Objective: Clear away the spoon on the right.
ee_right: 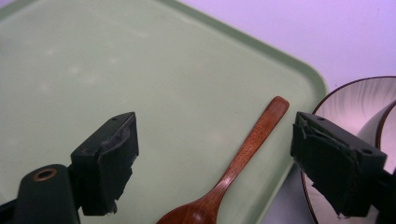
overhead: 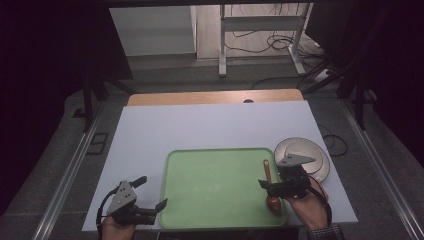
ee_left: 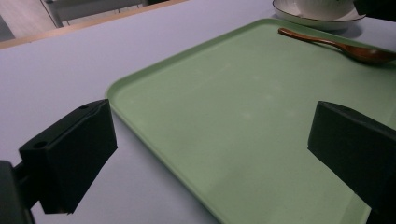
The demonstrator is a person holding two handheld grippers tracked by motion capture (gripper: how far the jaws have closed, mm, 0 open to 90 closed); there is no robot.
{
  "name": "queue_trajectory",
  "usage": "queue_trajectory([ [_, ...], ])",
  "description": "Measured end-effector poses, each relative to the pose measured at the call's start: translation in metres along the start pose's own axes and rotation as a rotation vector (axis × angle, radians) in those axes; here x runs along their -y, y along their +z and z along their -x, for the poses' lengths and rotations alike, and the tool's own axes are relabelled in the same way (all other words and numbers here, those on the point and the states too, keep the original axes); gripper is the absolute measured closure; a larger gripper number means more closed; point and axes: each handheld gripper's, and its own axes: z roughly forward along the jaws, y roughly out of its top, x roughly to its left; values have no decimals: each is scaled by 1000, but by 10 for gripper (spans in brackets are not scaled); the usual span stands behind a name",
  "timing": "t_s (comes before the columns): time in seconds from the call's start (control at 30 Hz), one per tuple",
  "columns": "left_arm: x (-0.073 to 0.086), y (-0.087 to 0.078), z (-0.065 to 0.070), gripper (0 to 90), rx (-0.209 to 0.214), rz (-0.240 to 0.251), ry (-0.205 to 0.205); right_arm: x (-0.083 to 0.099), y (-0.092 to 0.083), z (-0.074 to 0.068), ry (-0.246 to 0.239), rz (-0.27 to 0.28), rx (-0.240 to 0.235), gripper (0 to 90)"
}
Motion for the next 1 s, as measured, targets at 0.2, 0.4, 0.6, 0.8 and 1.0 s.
queue_trajectory([
  [0.2, 0, 0, 0, 10, 0, -1, 0, 3, -6, 0, 3, 17, -11, 131],
  [0.4, 0, 0, 0, 11, 0, -3, 1, 7, -11, 1, 8, 25, -15, 117],
  [0.6, 0, 0, 0, 10, 2, -5, 0, 12, -16, 2, 14, 32, -11, 104],
  [0.8, 0, 0, 0, 11, 2, -6, -1, 18, -21, 3, 17, 41, -11, 81],
  [1.0, 0, 1, 0, 11, 1, -5, -3, 23, -26, 4, 24, 47, -11, 61],
])
